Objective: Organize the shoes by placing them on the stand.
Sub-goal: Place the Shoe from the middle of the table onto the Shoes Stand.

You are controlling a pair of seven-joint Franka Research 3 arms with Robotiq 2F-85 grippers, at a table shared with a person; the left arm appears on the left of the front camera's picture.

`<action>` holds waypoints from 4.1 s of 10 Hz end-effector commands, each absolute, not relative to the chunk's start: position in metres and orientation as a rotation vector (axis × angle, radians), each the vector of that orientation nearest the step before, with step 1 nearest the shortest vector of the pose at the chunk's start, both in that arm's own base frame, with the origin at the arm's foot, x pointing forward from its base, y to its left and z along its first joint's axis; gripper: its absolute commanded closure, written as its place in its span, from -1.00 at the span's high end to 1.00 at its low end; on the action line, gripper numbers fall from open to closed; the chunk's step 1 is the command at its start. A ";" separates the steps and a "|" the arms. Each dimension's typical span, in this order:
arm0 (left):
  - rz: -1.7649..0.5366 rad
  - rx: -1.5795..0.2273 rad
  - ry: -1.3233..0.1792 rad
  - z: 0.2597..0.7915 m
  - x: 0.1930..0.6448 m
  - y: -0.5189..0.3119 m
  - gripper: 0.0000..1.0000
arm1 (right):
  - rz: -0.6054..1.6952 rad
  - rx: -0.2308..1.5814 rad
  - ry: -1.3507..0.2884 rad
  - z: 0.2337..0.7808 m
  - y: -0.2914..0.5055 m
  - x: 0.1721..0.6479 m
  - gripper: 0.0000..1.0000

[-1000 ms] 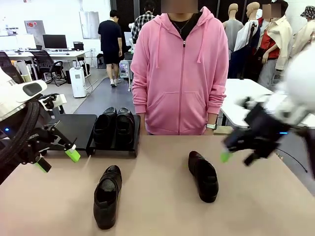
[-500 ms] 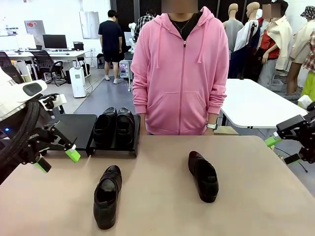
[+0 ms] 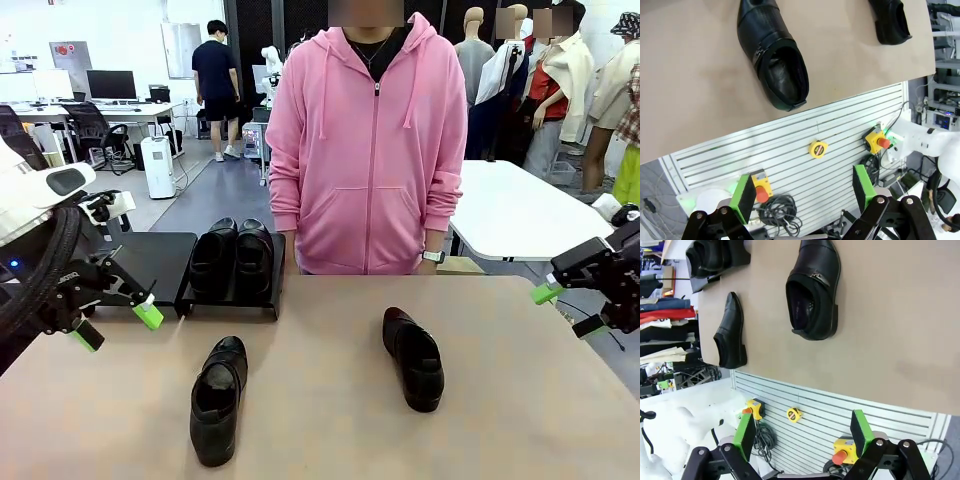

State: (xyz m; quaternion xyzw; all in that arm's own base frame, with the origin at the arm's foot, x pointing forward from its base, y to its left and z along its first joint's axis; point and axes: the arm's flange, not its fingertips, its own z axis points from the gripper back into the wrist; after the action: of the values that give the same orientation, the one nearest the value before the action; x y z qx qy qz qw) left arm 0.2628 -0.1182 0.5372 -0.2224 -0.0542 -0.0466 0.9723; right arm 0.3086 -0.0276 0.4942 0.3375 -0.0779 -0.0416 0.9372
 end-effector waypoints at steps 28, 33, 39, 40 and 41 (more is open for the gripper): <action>0.114 -0.096 -0.202 0.347 0.344 -0.299 1.00 | -0.060 0.713 -0.172 0.496 -0.032 0.308 1.00; 0.131 -0.070 -0.164 0.342 0.346 -0.299 -1.00 | -0.060 0.713 -0.172 0.496 -0.032 0.308 1.00; 0.109 -0.060 -0.173 0.351 0.344 -0.297 -1.00 | -0.060 0.713 -0.172 0.496 -0.032 0.308 1.00; 0.109 -0.063 -0.172 0.353 0.343 -0.297 -1.00 | -0.060 0.713 -0.172 0.496 -0.032 0.308 1.00; 0.111 -0.070 -0.176 0.356 0.340 -0.293 -1.00 | -0.060 0.713 -0.172 0.496 -0.032 0.308 1.00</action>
State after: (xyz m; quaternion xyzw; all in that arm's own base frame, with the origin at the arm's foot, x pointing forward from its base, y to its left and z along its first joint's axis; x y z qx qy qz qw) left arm 0.3423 -0.2945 0.3483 -0.0413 -0.0781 0.0551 0.9946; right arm 0.3076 -0.0300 0.4947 0.3367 -0.0801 -0.0411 0.9373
